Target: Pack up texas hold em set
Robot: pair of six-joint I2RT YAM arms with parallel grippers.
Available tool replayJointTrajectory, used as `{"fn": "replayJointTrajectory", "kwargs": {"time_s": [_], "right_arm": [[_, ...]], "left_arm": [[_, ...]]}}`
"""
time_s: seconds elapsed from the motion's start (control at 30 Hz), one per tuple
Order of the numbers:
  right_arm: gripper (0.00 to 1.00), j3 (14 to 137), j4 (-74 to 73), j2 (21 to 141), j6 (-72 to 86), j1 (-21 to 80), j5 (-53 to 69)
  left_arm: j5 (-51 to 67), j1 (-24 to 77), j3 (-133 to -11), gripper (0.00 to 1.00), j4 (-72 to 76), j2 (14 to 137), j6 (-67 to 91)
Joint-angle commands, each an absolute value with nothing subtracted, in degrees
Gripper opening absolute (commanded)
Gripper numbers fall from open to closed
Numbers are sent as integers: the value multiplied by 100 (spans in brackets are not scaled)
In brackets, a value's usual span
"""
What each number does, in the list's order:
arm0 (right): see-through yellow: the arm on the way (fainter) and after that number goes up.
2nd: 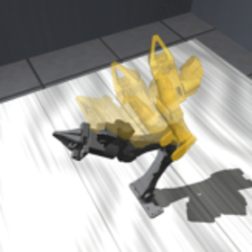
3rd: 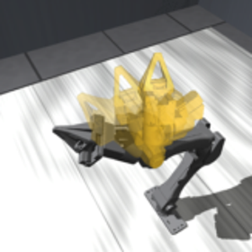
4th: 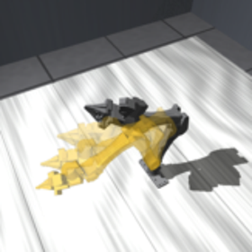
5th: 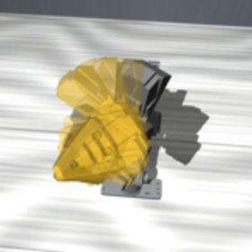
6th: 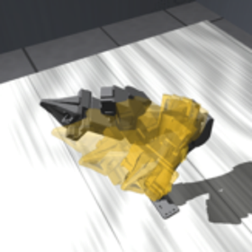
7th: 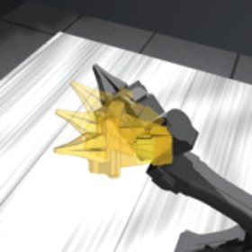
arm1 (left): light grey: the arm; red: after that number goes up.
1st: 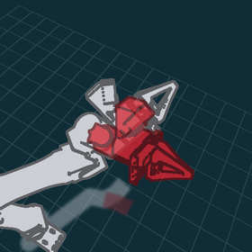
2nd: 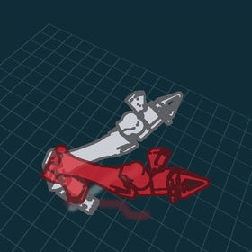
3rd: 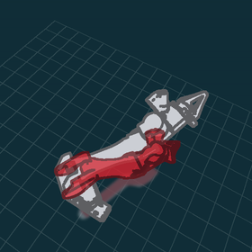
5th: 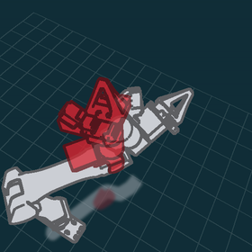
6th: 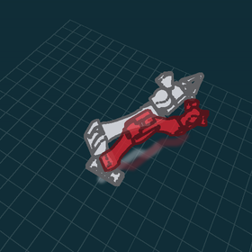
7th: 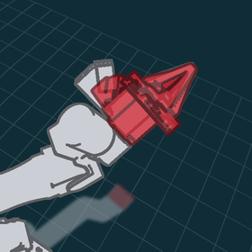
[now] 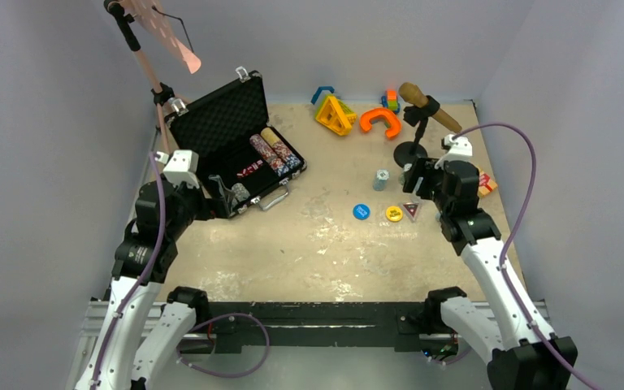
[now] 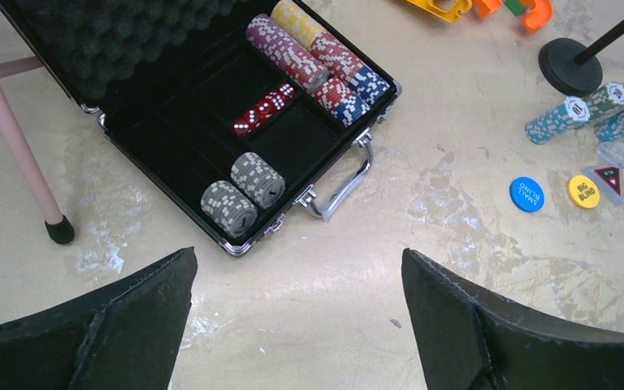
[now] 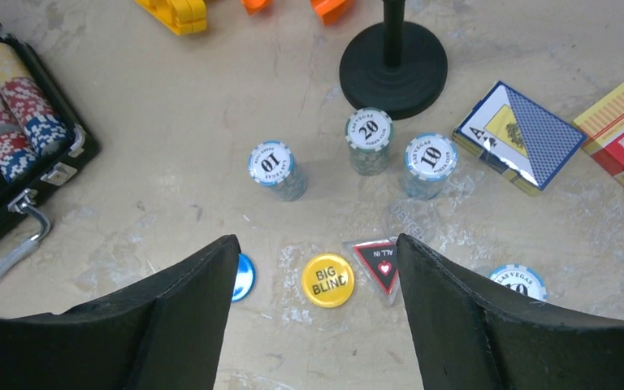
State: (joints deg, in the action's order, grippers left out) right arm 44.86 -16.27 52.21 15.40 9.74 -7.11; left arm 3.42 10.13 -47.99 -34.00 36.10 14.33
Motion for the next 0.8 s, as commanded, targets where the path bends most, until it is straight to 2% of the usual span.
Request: {"fn": "replayJointTrajectory", "kwargs": {"time_s": [0.0, 0.2, 0.37, 0.77], "right_arm": [[71, 4939, -2210, 5939, 1591, 985, -547], [70, 5095, -1923, 6909, 1625, 994, -143], [72, 5264, -1492, 7515, 1678, 1064, -45], [73, 6005, -1072, 8820, 1734, 1377, -481]], "left_arm": [[593, 991, -4896, 99, -3271, 3611, 1306], [631, 985, -4901, 99, -3270, 3669, 1277], [586, 989, -4897, 99, -3281, 3669, 1253], [743, 984, -4911, 99, -3293, 3771, 1215]]}}
